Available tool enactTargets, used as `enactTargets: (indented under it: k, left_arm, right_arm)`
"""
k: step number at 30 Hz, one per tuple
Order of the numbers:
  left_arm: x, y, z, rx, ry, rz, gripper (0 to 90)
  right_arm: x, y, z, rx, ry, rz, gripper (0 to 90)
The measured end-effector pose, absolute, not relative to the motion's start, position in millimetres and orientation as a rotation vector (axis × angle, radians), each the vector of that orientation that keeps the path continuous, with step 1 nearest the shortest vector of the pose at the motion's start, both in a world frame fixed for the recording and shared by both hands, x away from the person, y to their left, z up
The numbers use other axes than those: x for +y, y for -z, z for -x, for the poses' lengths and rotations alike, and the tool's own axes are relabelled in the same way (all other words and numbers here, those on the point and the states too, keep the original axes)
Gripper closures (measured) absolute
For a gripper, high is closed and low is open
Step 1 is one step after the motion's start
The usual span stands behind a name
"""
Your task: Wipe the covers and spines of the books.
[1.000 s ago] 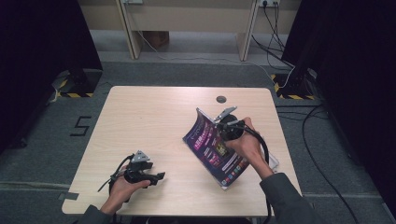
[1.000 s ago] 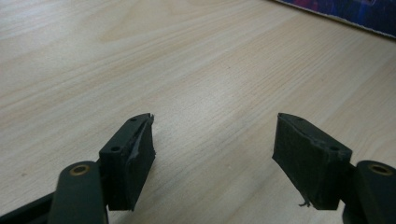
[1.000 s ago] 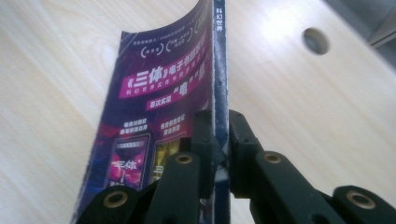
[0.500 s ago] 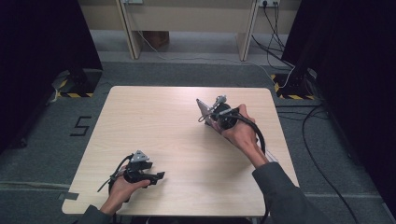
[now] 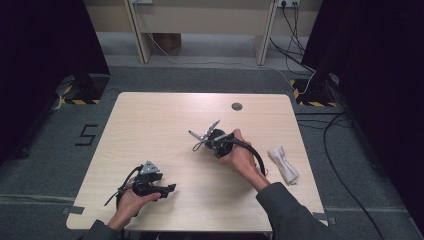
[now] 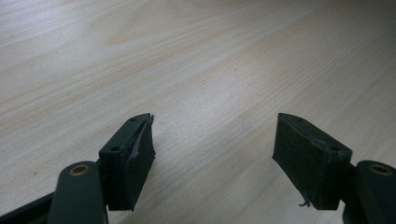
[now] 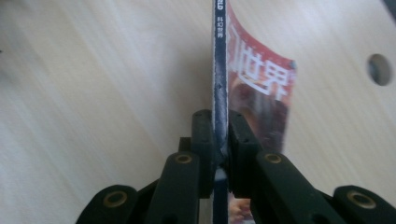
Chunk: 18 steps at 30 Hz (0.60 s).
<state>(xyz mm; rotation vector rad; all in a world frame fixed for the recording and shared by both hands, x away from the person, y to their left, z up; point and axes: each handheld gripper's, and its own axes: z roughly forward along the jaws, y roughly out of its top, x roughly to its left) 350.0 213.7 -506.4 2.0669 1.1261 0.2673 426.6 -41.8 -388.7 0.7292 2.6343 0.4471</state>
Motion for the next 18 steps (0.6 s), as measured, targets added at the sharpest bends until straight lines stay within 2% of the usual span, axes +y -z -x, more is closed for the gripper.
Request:
enactTargets:
  k: [10,15,16,18]
  left_arm:
    - [210,509,-350,1.12,-0.27,-2.085,28.2]
    - [206,510,-349,1.111,-0.266,-2.091,28.3]
    - [205,510,-349,1.107,-0.264,-2.091,28.3]
    - [205,510,-347,1.096,-0.261,-2.094,28.2]
  right_arm:
    - [-24,432,-418,2.735,-0.51,-0.778,78.9]
    - [-20,444,-415,2.761,-0.564,-0.817,71.1]
    - [-22,449,-414,2.798,-0.701,-0.885,66.4]
    - [-23,450,-413,2.809,-0.769,-0.913,65.8]
